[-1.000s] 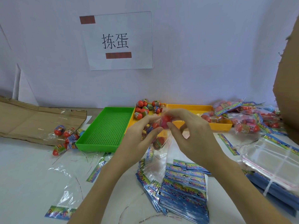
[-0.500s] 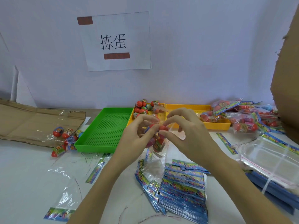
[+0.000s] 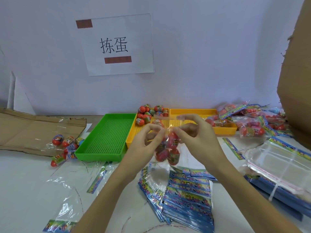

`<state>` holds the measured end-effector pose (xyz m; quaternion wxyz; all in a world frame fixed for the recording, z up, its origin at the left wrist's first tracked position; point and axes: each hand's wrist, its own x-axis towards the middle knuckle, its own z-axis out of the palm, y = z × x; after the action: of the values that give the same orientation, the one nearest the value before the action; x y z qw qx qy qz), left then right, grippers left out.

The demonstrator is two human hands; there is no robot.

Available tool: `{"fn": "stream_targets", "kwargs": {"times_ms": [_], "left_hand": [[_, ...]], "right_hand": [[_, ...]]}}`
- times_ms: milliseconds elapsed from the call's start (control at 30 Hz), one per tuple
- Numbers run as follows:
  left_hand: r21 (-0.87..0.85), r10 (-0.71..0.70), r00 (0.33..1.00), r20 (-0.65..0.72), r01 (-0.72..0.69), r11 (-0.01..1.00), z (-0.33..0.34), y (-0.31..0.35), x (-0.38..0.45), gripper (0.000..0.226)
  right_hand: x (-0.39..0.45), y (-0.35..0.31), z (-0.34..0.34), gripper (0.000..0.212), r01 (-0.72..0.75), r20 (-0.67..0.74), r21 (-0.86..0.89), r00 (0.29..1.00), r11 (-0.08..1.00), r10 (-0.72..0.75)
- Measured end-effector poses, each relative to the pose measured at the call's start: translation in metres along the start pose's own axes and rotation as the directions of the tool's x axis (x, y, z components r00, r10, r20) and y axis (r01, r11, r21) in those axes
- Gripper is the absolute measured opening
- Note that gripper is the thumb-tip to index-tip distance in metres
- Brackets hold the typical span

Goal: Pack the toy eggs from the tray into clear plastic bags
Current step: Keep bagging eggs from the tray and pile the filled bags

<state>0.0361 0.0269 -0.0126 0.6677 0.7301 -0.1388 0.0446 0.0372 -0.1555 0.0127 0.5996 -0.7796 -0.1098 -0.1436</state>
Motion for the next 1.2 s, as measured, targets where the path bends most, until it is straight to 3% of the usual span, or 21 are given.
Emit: {"fn": "stream_targets", "kwargs": {"times_ms": [100,267,333,400,467,533,633,733,833,933,1200], "left_hand": [[0.021,0.02,0.997,-0.069,-0.019,1.0,0.001,0.0,0.001,0.029],[-0.15,-0.017,0.987,-0.162,-0.008,0.989,-0.005,0.002,0.003,0.011],[-0.192,-0.033,0.985,-0.17,0.0,0.981,-0.004,0.003,0.002,0.007],[-0.2,-0.041,0.985,-0.168,0.007,0.98,-0.004,0.003,0.001,0.007],[-0.197,-0.032,0.986,-0.163,0.0,0.98,-0.003,0.003,0.0,0.01],[-0.187,0.005,0.988,-0.156,-0.034,0.982,0.0,0.003,-0.001,0.015],[-0.179,0.061,0.988,-0.145,-0.087,0.98,0.001,0.006,-0.002,0.021],[-0.153,0.079,0.989,-0.126,-0.098,0.983,-0.004,0.007,-0.003,0.014],[0.056,0.158,0.98,-0.123,-0.152,0.987,-0.005,0.008,-0.003,0.008],[0.268,0.309,0.946,-0.096,-0.274,0.924,-0.001,0.01,-0.004,0.011],[0.236,0.289,0.953,-0.09,-0.262,0.936,0.001,0.01,-0.005,0.017]], "right_hand": [[0.001,0.003,-0.001,0.022,0.0,0.01,-0.052,1.0,0.999,0.0],[0.002,0.004,0.002,0.019,0.003,0.053,-0.08,0.999,0.997,0.002],[-0.001,0.005,0.006,0.022,0.029,-0.007,-0.092,1.0,0.995,-0.03],[-0.005,0.005,0.008,0.029,0.222,-0.124,-0.304,0.955,0.926,-0.269],[-0.007,0.005,0.012,0.023,0.449,-0.091,-0.531,0.813,0.719,-0.575],[-0.01,0.005,0.016,0.013,0.556,-0.027,-0.581,0.717,0.595,-0.696],[-0.011,0.005,0.02,0.013,0.575,-0.011,-0.572,0.709,0.586,-0.706],[-0.01,0.007,0.016,0.016,0.552,-0.001,-0.589,0.73,0.59,-0.684],[-0.007,0.009,0.012,0.014,0.544,-0.021,-0.586,0.731,0.601,-0.682],[-0.006,0.009,0.011,0.012,0.566,-0.012,-0.565,0.722,0.6,-0.692],[0.004,0.007,-0.003,0.016,0.675,0.16,-0.54,0.669,0.503,-0.726]]}}
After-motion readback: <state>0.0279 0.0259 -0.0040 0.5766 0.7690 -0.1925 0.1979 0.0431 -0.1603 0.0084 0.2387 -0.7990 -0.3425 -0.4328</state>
